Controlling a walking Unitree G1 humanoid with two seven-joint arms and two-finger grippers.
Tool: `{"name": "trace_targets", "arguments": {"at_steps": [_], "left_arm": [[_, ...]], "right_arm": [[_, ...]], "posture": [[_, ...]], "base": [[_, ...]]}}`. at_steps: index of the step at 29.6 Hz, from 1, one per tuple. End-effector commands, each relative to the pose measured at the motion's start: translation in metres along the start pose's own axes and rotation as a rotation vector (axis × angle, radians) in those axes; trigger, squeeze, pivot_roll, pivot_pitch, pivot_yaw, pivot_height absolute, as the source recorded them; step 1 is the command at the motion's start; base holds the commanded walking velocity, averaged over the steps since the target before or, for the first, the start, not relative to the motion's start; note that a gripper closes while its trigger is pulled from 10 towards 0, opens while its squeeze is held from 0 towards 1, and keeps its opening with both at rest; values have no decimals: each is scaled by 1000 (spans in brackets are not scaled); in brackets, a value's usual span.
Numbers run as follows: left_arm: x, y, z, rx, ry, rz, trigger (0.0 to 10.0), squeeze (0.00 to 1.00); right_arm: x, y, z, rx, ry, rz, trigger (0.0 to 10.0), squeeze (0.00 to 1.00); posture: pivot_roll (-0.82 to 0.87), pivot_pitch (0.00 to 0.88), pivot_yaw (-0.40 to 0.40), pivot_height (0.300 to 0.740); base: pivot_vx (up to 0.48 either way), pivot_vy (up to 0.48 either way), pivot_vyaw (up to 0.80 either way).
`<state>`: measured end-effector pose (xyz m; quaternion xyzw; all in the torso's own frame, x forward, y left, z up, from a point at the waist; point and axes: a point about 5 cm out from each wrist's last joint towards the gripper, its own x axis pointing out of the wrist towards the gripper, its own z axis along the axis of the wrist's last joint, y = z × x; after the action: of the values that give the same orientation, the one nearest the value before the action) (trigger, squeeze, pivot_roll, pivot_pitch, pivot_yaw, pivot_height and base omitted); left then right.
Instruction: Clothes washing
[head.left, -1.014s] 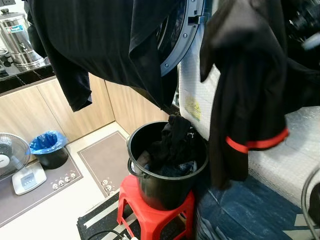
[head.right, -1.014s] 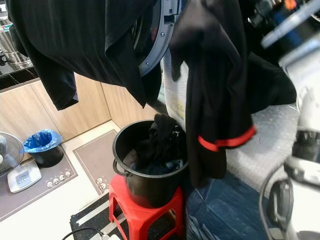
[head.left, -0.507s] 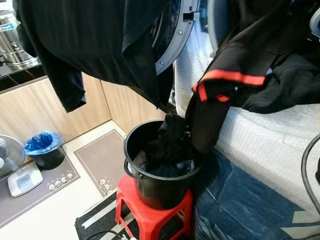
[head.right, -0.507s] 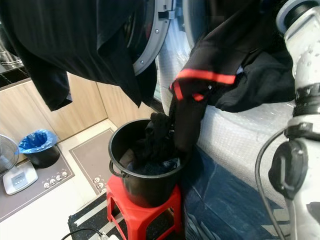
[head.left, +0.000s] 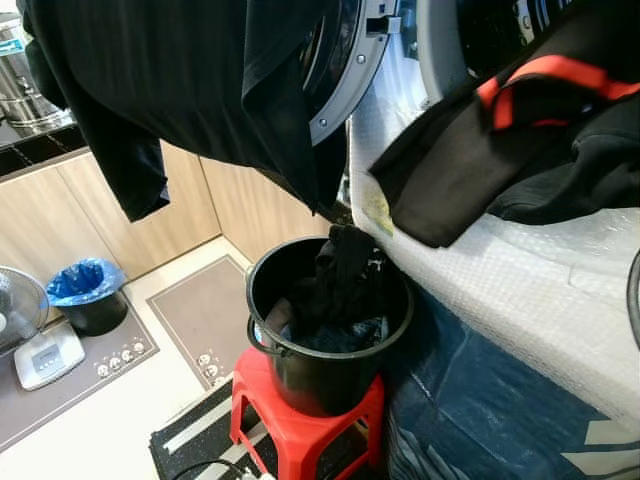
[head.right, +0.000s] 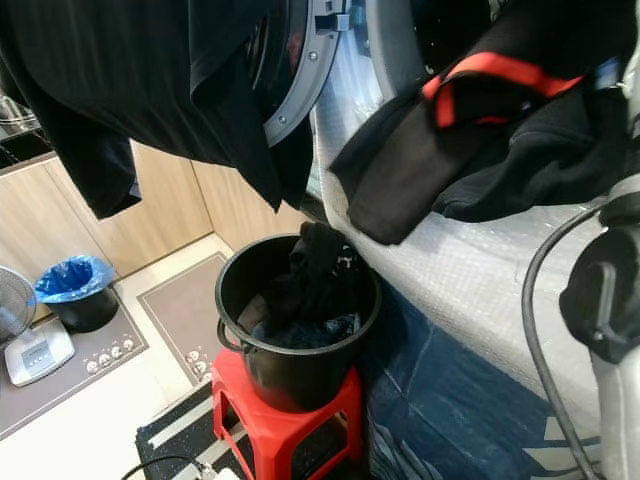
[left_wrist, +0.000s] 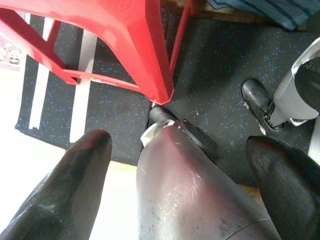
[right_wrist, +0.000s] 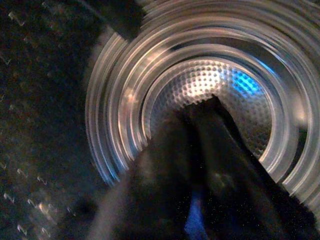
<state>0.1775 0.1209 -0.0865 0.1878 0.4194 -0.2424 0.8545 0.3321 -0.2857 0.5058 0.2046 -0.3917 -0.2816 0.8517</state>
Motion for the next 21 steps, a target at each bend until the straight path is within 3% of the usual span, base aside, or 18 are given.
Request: {"name": "trace_targets", "arguments": {"at_steps": [1,6,8,9,10,14,21], "left_arm": [[-5,-13,-26,-18,97,-40,10000,0],[-5,-15,-27,-20,97,-44,10000,0],[-6,-15,-27,-24,97,-46,10000,0],[-6,-16,-27,-26,96,-47,10000,0],[-6,-16,-27,-26,96,-47,10000,0],[-5,-16,-27,-33,95,-46,10000,0],[-5,-15,-26,-36,92,-37,10000,0]], "right_arm": [[3,0,34,77,-142,-45,10000,0],[-5,17,25,28,-149,24,10000,0],[-13,30,12,-4,-118,85,10000,0],[-21,42,-5,-65,-58,141,10000,0],[-21,42,-5,-65,-58,141,10000,0],[-39,59,-43,-214,92,254,10000,0],[-56,55,-82,-370,233,349,10000,0]], "posture": [[-71,102,33,740],[-70,109,33,740],[-71,119,33,740],[-69,124,32,740],[-69,124,32,740],[-66,135,31,740],[-57,143,33,740]], "base": [[0,0,0],[0,0,0],[0,0,0],[0,0,0],[0,0,0],[0,0,0],[0,0,0]]}}
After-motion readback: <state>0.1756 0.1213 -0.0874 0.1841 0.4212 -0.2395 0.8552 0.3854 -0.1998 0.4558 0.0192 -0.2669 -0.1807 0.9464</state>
